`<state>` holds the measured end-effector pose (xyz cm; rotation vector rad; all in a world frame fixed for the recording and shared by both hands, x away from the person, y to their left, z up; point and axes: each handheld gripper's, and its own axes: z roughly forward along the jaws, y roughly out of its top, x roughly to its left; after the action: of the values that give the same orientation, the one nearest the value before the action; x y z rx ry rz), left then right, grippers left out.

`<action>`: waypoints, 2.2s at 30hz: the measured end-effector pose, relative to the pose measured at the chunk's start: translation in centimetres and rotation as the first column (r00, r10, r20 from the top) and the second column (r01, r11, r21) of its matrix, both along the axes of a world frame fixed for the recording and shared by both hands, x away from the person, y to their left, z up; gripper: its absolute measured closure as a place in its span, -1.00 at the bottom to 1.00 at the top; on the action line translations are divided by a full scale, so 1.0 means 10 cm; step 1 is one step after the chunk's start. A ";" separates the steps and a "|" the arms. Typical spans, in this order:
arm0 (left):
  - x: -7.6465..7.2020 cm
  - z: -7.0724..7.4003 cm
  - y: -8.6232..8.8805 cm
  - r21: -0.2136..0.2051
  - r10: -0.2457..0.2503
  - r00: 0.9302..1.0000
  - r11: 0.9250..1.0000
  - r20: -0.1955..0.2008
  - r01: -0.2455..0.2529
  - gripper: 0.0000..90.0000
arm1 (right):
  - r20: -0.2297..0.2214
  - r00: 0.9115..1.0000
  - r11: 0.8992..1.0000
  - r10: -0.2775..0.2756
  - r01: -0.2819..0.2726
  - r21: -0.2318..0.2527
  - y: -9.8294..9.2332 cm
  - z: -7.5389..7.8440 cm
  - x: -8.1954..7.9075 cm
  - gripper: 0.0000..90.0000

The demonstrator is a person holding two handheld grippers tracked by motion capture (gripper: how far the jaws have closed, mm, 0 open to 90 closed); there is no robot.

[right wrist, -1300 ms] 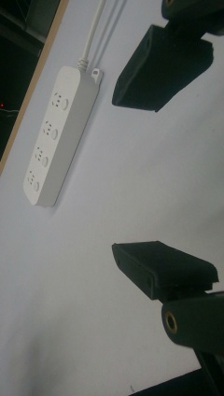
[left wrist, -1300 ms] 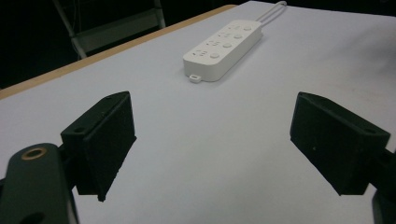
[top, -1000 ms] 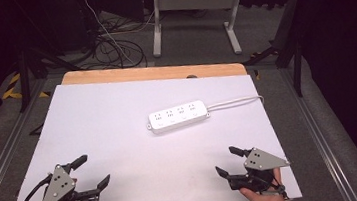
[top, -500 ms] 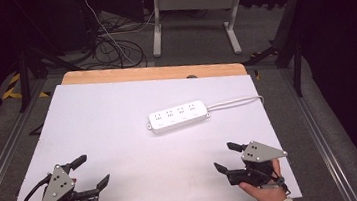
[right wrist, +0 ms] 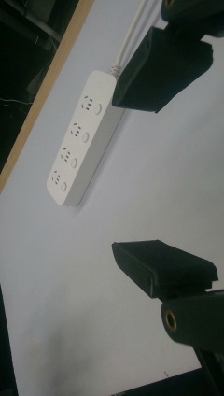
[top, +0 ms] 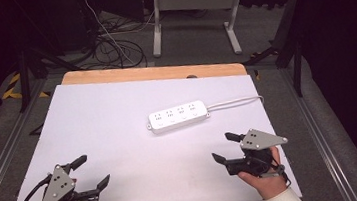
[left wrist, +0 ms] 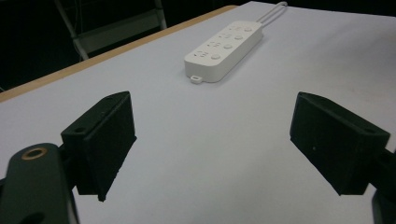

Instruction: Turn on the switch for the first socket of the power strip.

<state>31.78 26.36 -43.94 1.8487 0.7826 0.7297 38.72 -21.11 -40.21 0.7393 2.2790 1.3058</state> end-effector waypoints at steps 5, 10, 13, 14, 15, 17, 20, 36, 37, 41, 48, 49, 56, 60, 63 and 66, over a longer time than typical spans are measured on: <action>0.00 0.00 0.00 0.001 0.000 1.000 1.000 0.001 0.000 -0.67 | 0.011 1.000 1.000 -0.007 0.007 -0.008 0.02 0.08 0.05 -0.44; 0.00 0.00 0.00 0.001 0.000 1.000 1.000 0.001 0.000 -0.67 | 0.019 1.000 1.000 -0.012 0.013 -0.010 0.04 0.18 0.12 -0.44; 0.00 0.00 0.00 0.001 0.000 1.000 1.000 0.001 0.000 -0.67 | 0.024 1.000 1.000 -0.010 0.010 -0.008 0.05 0.24 0.16 -0.44; 0.00 0.00 0.00 0.002 0.000 1.000 1.000 0.001 0.000 -0.67 | 0.025 1.000 1.000 -0.012 0.013 -0.008 0.05 0.26 0.18 -0.43; 0.00 0.00 0.00 0.002 0.000 1.000 1.000 0.002 0.000 -0.67 | 0.026 1.000 1.000 -0.012 0.013 -0.003 0.06 0.30 0.20 -0.43; 0.00 0.00 0.00 0.002 0.000 1.000 1.000 0.002 0.000 -0.67 | 0.028 1.000 1.000 -0.011 0.011 -0.001 0.07 0.32 0.21 -0.43; 0.00 0.00 0.00 0.002 -0.001 1.000 1.000 0.002 0.001 -0.67 | 0.031 0.999 1.000 -0.012 0.012 0.002 0.08 0.38 0.26 -0.42; 0.00 0.00 0.01 -0.002 -0.001 1.000 1.000 0.002 0.001 -0.67 | 0.029 0.998 0.998 -0.059 0.060 -0.028 0.17 0.53 0.60 -0.34; 0.00 0.00 0.01 -0.005 -0.003 1.000 1.000 -0.001 0.003 -0.67 | 0.033 0.998 0.997 -0.061 0.062 -0.036 0.18 0.53 0.62 -0.33; 0.00 0.00 0.01 -0.008 0.000 1.000 1.000 0.001 0.000 -0.67 | 0.030 0.997 0.995 -0.077 0.078 -0.055 0.20 0.53 0.71 -0.31; 0.00 0.00 0.01 -0.002 -0.001 1.000 1.000 0.006 0.001 -0.67 | 0.005 0.997 0.995 -0.080 0.080 -0.055 0.23 0.51 0.86 -0.22; 0.00 0.00 0.01 -0.003 0.000 1.000 1.000 0.005 0.000 -0.67 | 0.008 0.997 0.995 -0.082 0.082 -0.058 0.23 0.50 0.87 -0.17; 0.00 0.00 0.01 -0.001 -0.002 1.000 1.000 0.005 0.002 -0.67 | -0.017 0.999 0.997 -0.046 0.045 -0.069 0.31 0.42 1.02 0.38; 0.00 0.00 0.01 -0.003 -0.003 1.000 1.000 0.003 0.003 -0.67 | -0.032 0.998 0.994 -0.052 0.049 -0.103 0.36 0.33 1.14 0.63; 0.00 -0.01 0.01 -0.002 -0.003 1.000 1.000 0.003 0.003 -0.67 | -0.046 0.997 0.994 -0.057 0.052 -0.096 0.40 0.28 1.22 0.84; 0.00 0.00 0.02 -0.002 0.000 1.000 1.000 0.008 0.000 -0.67 | -0.059 0.996 0.994 -0.073 0.067 -0.091 0.43 0.23 1.30 0.98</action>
<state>31.75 26.57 -43.97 1.8424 0.7781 0.7360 51.71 -16.85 -37.87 0.8316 2.3214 1.1566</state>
